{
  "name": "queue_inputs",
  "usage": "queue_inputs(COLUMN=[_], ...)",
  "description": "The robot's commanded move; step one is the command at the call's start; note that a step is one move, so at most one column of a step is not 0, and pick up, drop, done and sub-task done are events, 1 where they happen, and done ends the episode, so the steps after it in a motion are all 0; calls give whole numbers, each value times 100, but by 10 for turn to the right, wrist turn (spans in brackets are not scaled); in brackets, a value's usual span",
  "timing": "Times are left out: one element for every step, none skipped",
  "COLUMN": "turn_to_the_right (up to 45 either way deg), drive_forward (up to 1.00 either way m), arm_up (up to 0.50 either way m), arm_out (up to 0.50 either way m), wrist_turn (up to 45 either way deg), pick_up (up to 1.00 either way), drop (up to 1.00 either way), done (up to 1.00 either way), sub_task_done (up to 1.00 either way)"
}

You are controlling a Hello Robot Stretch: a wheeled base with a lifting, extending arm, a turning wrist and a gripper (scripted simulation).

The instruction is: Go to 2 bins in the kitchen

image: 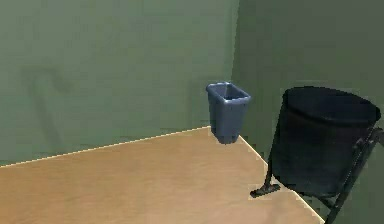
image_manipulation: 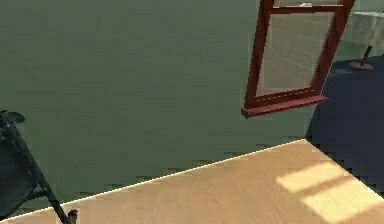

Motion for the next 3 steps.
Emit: queue_inputs(turn_to_the_right=[0, 180, 0], drive_forward=[100, 0, 0], arm_up=[0, 0, 0], arm_out=[0, 0, 0], wrist_turn=[0, 0, 0], pick_up=[0, 0, 0], drop=[0, 0, 0], done=[0, 0, 100], sub_task_done=[0, 0, 0])
